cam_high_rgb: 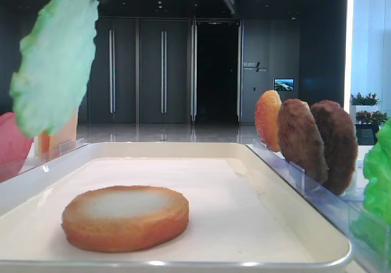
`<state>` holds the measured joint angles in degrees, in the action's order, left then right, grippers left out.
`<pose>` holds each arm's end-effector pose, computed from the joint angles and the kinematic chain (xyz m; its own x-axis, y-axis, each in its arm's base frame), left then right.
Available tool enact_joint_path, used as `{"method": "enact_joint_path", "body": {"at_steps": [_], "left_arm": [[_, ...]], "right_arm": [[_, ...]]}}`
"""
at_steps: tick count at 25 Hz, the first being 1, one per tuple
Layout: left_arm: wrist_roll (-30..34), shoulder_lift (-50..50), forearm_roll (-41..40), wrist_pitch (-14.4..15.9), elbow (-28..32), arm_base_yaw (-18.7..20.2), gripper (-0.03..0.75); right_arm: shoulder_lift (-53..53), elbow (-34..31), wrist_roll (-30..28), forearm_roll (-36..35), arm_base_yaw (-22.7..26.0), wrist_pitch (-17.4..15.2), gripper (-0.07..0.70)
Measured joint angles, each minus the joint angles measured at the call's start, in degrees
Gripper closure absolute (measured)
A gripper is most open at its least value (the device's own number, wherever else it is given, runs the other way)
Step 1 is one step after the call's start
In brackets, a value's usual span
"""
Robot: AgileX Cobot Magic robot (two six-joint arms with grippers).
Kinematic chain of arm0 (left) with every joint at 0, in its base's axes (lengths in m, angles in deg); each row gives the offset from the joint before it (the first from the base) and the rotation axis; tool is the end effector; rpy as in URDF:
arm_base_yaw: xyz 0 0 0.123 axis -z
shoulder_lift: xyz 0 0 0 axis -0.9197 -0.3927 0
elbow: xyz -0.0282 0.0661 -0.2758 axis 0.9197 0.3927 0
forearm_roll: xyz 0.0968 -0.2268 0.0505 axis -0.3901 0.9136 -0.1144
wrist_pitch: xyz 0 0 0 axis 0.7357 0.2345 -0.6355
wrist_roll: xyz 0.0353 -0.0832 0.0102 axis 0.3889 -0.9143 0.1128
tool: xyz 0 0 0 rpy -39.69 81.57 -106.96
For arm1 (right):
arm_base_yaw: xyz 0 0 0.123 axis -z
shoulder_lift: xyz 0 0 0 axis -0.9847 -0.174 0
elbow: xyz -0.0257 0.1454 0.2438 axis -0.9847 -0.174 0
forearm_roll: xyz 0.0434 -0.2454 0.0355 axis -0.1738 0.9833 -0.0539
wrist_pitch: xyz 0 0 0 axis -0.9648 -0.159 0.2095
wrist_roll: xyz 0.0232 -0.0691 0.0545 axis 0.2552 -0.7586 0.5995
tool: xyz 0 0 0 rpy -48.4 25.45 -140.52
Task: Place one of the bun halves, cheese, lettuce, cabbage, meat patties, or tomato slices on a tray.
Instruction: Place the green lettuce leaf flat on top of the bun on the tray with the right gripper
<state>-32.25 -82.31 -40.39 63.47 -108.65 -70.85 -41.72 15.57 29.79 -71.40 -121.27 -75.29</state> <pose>-0.0062 0.0004 0.2655 -0.5118 0.0061 -0.8591 -0.0563 0.9976 0.0406 0.2240 0.2647 0.2703 -0.9528 -0.1370 -0.2711 -0.2983 0.5903 0.7501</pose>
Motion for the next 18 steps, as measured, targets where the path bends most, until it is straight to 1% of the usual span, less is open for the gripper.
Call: {"method": "enact_joint_path", "body": {"at_steps": [5, 7, 8, 9, 15, 18], "left_arm": [[0.0, 0.0, 0.0, 0.0, 0.0, 0.0, 0.557], [0.0, 0.0, 0.0, 0.0, 0.0, 0.0, 0.557], [0.0, 0.0, 0.0, 0.0, 0.0, 0.0, 0.557], [0.0, 0.0, 0.0, 0.0, 0.0, 0.0, 0.557], [0.0, 0.0, 0.0, 0.0, 0.0, 0.0, 0.557], [0.0, 0.0, 0.0, 0.0, 0.0, 0.0, 0.557]], "right_arm": [[-3.64, 0.0, -4.54, -4.73, 0.0, 0.41, 0.605], [-4.41, 0.0, -5.38, -5.29, 0.0, 0.98, 0.605], [-4.75, 0.0, -5.57, -5.62, 0.0, 1.85, 0.605], [-5.23, 0.0, -5.79, -5.84, 0.0, 1.86, 0.605], [-7.36, 0.0, -6.82, -5.97, 0.0, 2.03, 0.605], [-7.42, 0.0, -6.58, -3.65, 0.0, 2.24, 0.605]]}}
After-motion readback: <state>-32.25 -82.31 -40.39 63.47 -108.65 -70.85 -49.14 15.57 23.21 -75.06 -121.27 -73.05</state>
